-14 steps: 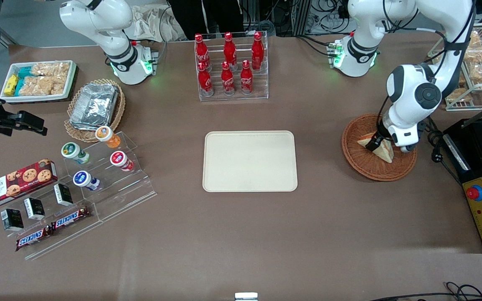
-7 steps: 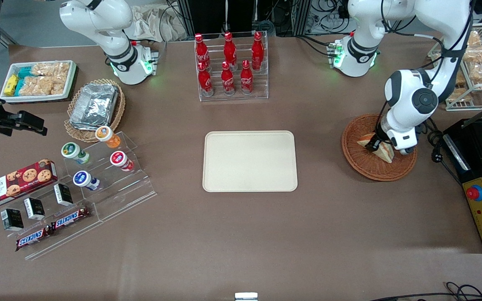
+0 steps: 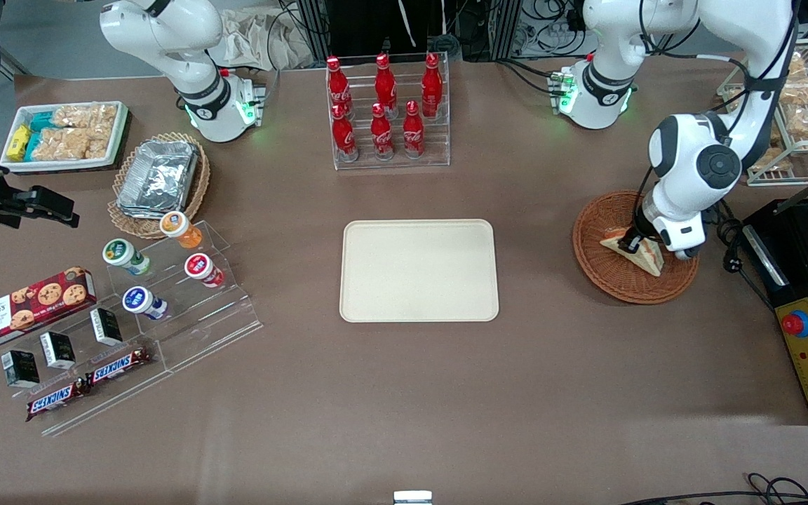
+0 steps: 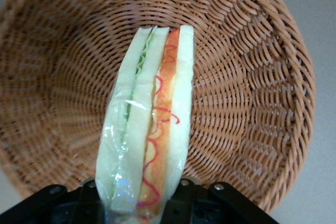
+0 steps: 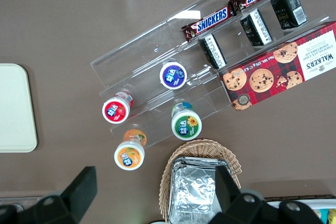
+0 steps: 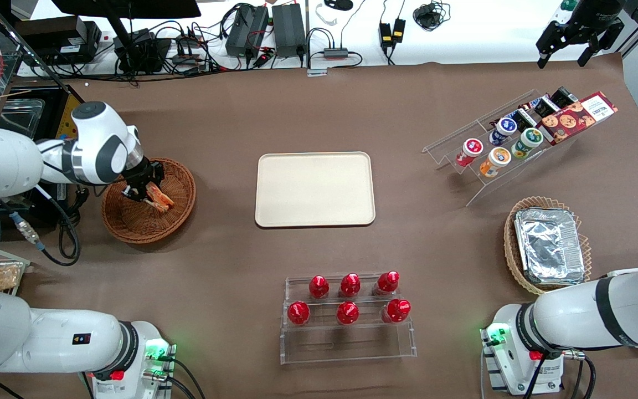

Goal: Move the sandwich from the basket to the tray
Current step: 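Lift the sandwich out of the basket with the left gripper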

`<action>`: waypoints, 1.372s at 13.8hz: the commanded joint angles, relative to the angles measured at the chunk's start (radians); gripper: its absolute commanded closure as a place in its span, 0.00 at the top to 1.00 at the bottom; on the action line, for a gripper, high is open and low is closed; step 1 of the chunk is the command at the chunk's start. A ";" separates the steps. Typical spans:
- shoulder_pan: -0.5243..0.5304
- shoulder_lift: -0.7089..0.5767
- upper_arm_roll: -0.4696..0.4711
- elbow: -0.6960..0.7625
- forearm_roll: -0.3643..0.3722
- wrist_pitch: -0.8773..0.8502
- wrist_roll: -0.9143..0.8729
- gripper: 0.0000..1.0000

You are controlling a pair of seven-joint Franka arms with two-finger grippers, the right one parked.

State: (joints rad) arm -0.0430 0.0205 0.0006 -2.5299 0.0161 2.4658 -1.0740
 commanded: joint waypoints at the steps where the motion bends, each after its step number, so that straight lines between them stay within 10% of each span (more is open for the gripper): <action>1: -0.001 -0.115 -0.007 0.031 0.015 -0.138 0.006 0.26; 10: -0.011 -0.155 -0.037 0.468 -0.004 -0.697 0.233 0.26; 19: -0.040 -0.142 -0.143 0.589 -0.071 -0.768 0.500 0.26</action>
State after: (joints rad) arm -0.0785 -0.1417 -0.0997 -1.9787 -0.0432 1.7192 -0.6066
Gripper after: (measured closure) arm 0.656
